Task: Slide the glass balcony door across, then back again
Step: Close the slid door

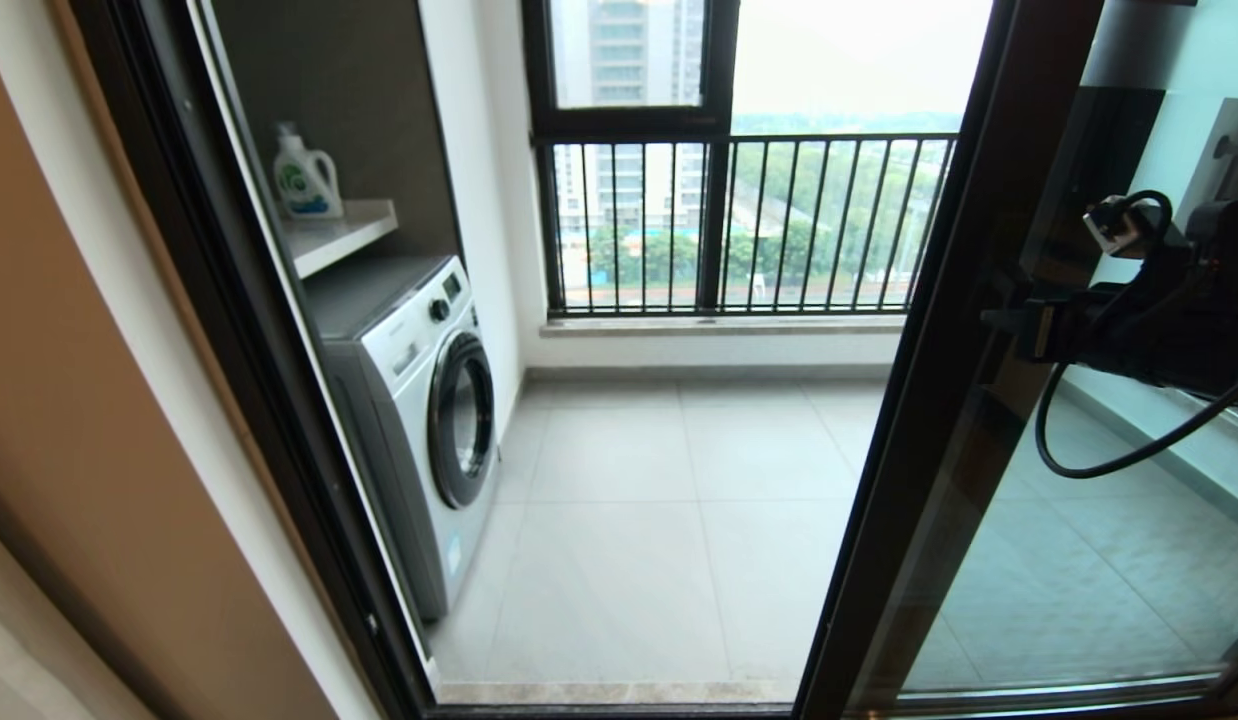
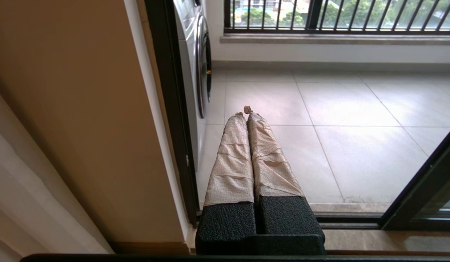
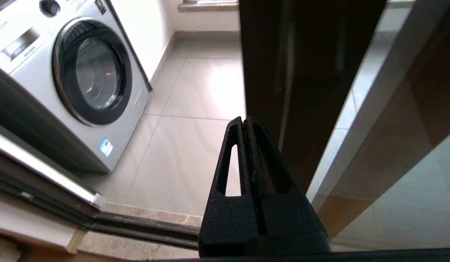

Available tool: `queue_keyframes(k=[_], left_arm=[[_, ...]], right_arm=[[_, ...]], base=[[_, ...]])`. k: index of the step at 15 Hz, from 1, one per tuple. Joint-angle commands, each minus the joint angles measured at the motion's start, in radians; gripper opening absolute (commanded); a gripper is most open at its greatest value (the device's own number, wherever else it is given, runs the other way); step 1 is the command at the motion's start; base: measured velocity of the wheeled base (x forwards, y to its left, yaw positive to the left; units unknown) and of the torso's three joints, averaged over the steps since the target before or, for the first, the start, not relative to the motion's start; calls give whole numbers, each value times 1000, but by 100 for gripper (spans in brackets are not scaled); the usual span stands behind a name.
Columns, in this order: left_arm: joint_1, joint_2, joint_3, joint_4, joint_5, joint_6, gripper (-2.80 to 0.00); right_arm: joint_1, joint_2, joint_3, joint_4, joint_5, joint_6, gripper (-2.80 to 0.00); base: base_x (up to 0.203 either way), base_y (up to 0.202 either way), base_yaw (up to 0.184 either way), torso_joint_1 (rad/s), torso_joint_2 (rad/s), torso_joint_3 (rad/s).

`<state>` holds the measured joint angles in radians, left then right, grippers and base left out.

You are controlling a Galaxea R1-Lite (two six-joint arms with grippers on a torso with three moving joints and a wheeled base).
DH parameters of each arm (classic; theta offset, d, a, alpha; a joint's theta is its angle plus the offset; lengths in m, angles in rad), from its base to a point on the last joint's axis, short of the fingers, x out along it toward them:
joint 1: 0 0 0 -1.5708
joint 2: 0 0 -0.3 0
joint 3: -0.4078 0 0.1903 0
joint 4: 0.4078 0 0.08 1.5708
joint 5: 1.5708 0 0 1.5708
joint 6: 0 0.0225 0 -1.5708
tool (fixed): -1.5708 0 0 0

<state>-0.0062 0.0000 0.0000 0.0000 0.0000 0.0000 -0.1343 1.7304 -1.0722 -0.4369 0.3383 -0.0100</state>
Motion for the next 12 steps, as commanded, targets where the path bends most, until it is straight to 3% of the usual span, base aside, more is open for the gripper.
queue_keyframes(k=[1,7,12], left_arm=[[0,2,0,0,0,0,-280],[0,2,0,0,0,0,-280],[0,2,0,0,0,0,-280]], right_arm=[[1,-54,17,-14,1,1,-280],[-88,-134,-12,-22,-2,4,-280],[-165,11,-101,-21,5,13,-280]], base=[[0,0,0,0,0,0],[0,0,0,0,0,0],[0,0,0,0,0,0]])
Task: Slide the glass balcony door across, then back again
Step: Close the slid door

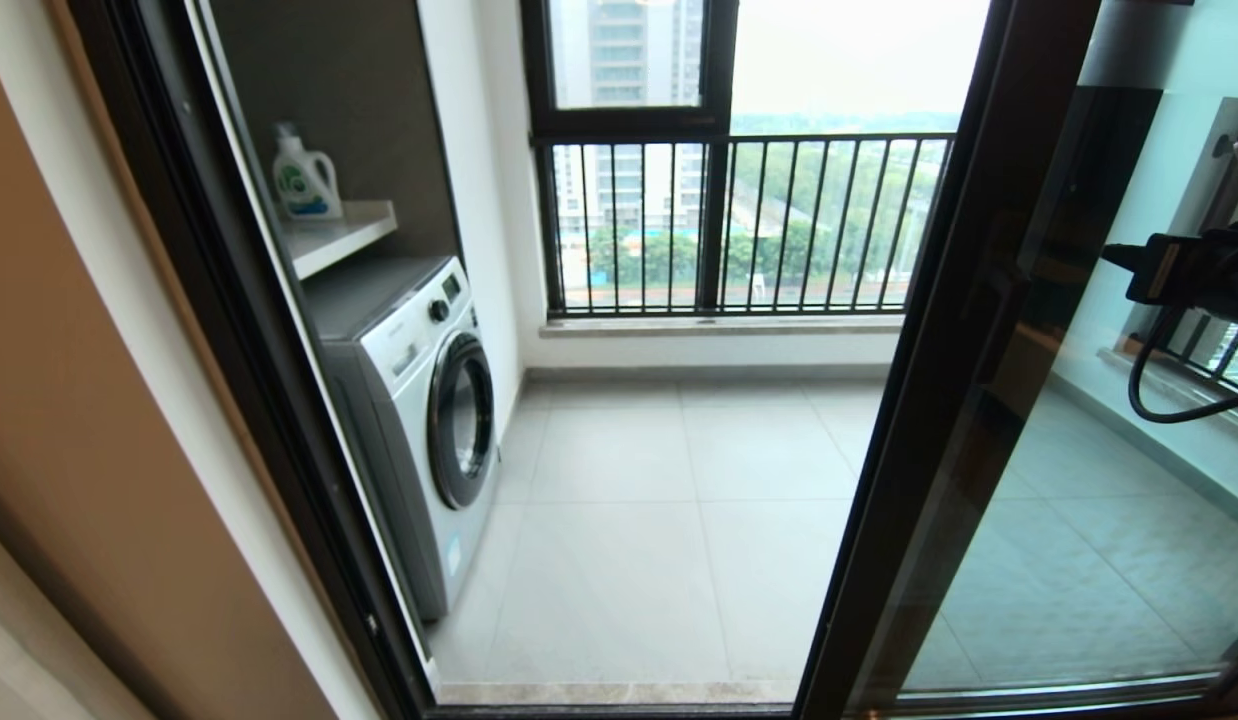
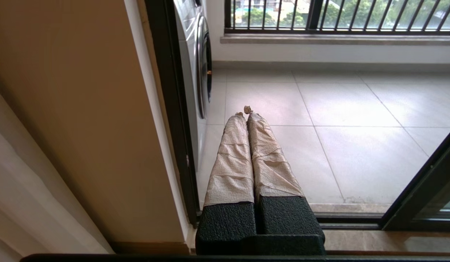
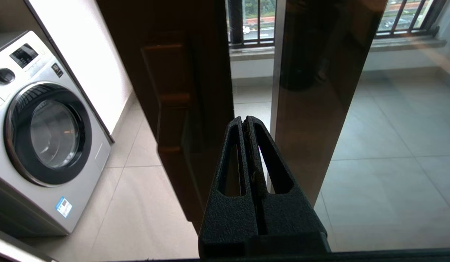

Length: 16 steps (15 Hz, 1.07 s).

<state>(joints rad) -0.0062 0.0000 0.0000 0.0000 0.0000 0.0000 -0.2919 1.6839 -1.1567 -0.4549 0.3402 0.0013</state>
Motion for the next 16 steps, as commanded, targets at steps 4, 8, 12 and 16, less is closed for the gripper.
queue_keyframes(k=[4,8,12,16], left_arm=[[0,2,0,0,0,0,-280],[0,2,0,0,0,0,-280],[0,2,0,0,0,0,-280],[0,2,0,0,0,0,-280]], right_arm=[[28,121,-31,-4,3,5,-280],[62,127,-44,-4,2,5,-280],[93,143,-74,-2,-3,6,-280],[118,155,-74,-4,-3,29,-280]], base=[[0,0,0,0,0,0],[0,0,0,0,0,0],[0,0,0,0,0,0],[0,0,0,0,0,0]])
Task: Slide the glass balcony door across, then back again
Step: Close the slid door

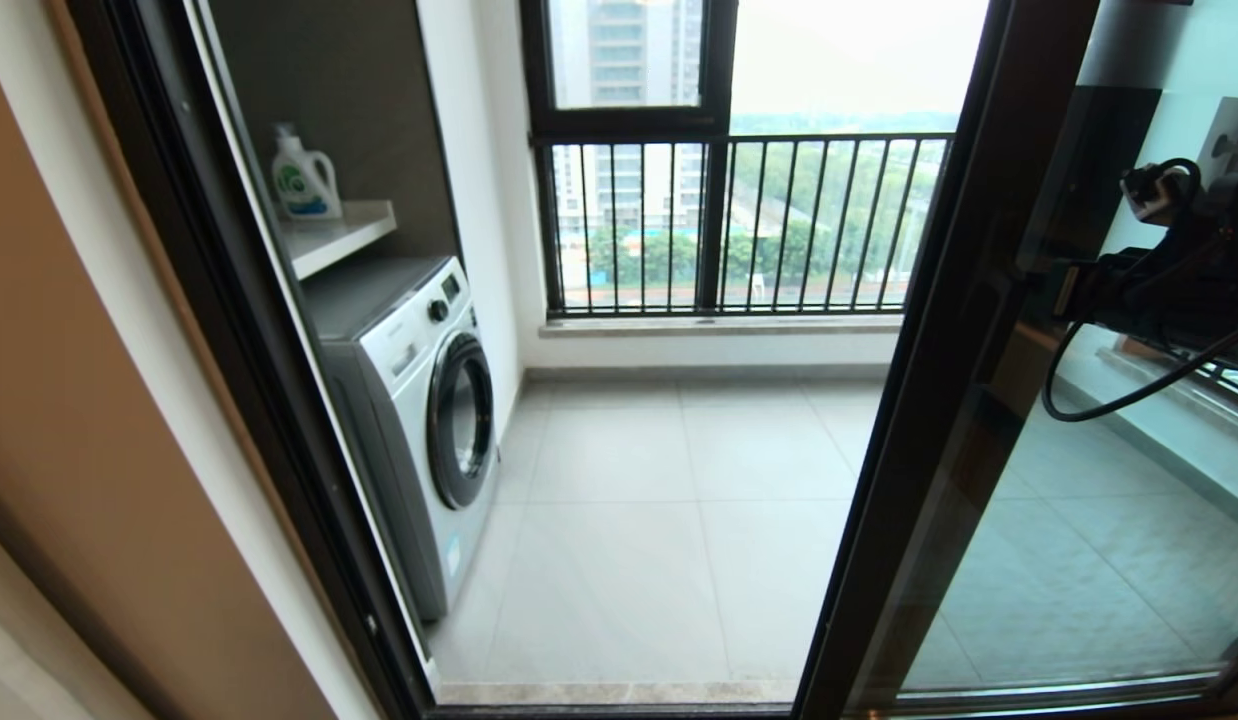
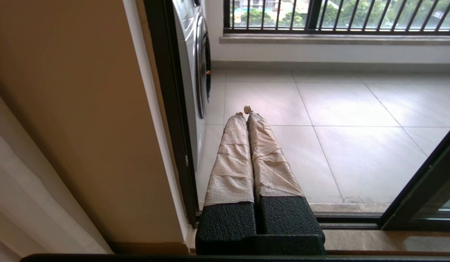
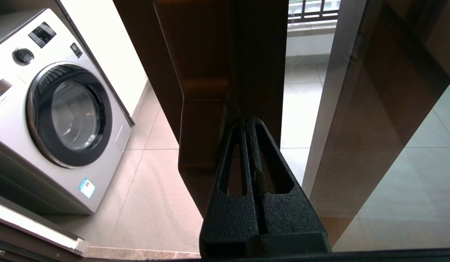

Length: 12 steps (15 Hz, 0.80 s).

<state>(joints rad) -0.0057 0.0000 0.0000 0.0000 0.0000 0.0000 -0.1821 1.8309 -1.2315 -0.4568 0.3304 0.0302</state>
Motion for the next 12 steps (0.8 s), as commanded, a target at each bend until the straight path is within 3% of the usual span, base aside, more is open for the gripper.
queue_keyframes(k=[1,12], left_arm=[[0,2,0,0,0,0,-280],[0,2,0,0,0,0,-280]], right_arm=[[10,7,2,-2,7,0,-280],[46,4,18,-2,6,0,-280]], base=[[0,0,0,0,0,0],[0,0,0,0,0,0]])
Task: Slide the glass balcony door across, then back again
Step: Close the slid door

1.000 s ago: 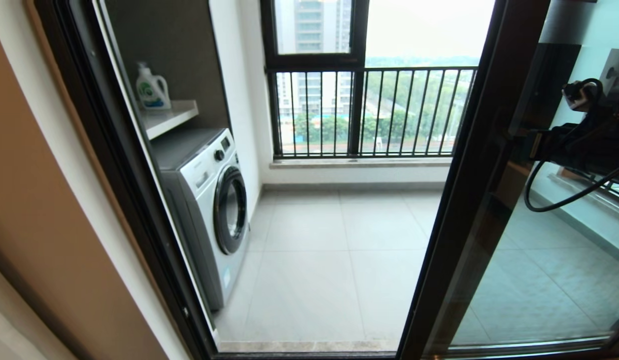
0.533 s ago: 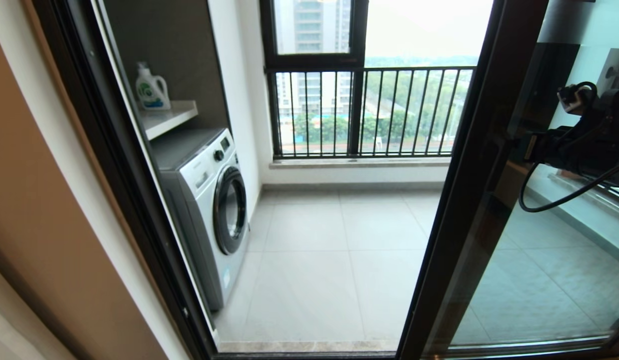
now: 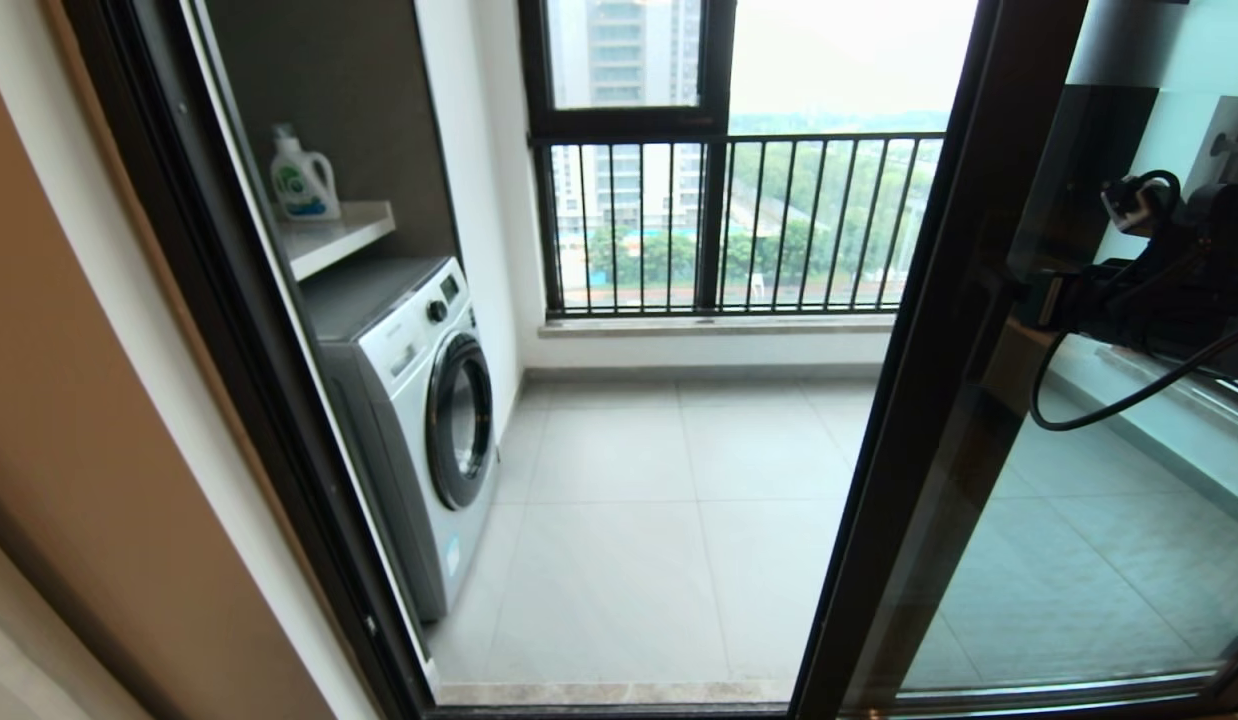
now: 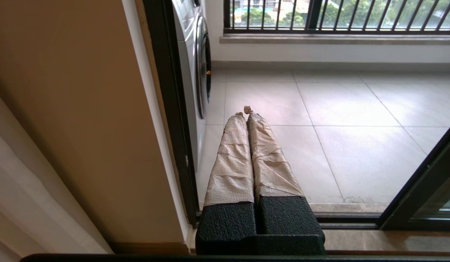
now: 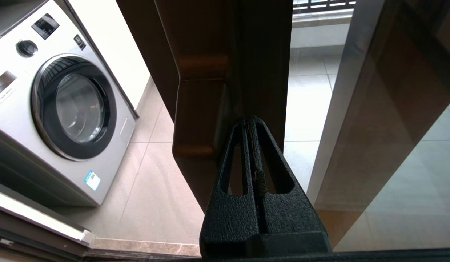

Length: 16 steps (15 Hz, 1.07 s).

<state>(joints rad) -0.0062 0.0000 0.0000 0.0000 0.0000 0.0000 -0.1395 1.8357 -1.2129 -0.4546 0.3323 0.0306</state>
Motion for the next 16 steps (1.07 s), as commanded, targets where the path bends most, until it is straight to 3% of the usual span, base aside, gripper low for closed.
queue_keyframes(k=[1,16], left_arm=[[0,2,0,0,0,0,-280],[0,2,0,0,0,0,-280]], right_arm=[[7,-1,0,-4,4,1,-280],[167,-5,13,-4,-89,2,-280]], base=[[0,0,0,0,0,0],[0,0,0,0,0,0]])
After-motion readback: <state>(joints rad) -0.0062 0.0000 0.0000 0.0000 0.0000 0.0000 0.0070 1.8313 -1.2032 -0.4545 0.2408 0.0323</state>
